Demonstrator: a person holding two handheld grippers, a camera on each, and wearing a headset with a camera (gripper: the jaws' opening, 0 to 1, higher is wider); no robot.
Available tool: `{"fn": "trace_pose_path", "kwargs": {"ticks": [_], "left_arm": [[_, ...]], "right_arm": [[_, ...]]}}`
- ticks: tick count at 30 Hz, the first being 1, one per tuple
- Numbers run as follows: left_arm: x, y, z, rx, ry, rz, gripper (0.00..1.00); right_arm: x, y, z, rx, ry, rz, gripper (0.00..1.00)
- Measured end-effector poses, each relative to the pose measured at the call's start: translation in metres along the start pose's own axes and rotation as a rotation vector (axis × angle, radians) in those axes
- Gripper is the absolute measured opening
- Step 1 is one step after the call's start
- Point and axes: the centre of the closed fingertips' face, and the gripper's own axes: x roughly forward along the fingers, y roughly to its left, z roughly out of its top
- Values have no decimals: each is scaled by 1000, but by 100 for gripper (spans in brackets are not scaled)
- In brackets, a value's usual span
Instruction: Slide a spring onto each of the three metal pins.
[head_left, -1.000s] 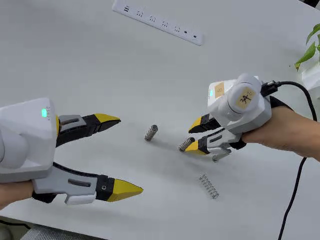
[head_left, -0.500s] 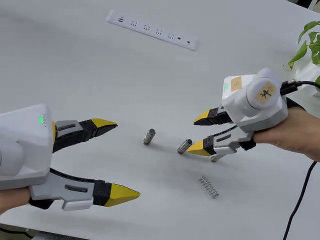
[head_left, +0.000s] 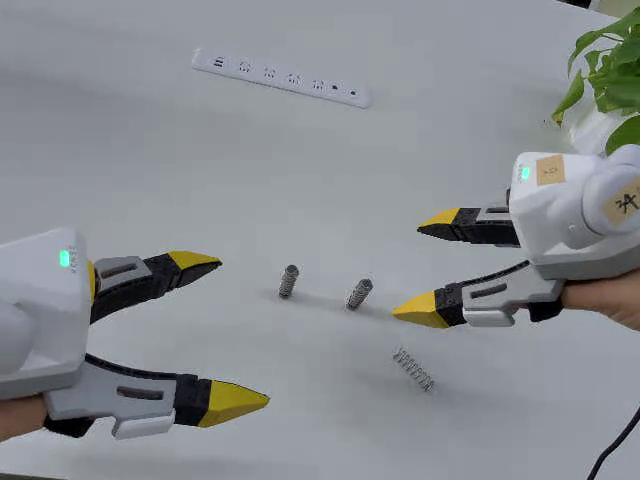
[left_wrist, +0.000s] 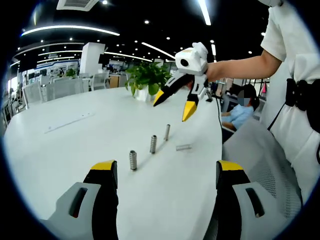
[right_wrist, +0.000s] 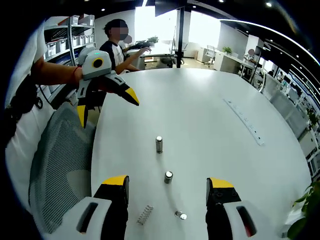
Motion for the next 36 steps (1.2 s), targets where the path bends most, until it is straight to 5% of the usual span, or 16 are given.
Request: {"fn": "trace_pose_path", "kwargs": {"ticks": [20, 26, 36], "left_arm": [[33, -27, 12, 165, 130, -102, 76], [69, -40, 18, 234, 182, -175, 69], [139, -58, -4, 416, 353, -286, 50]], "right_arm": [[-44, 22, -46, 102, -180, -38, 91], [-53, 22, -65, 145, -200, -63, 90], [-69, 22, -95, 200, -236, -100, 90]]}}
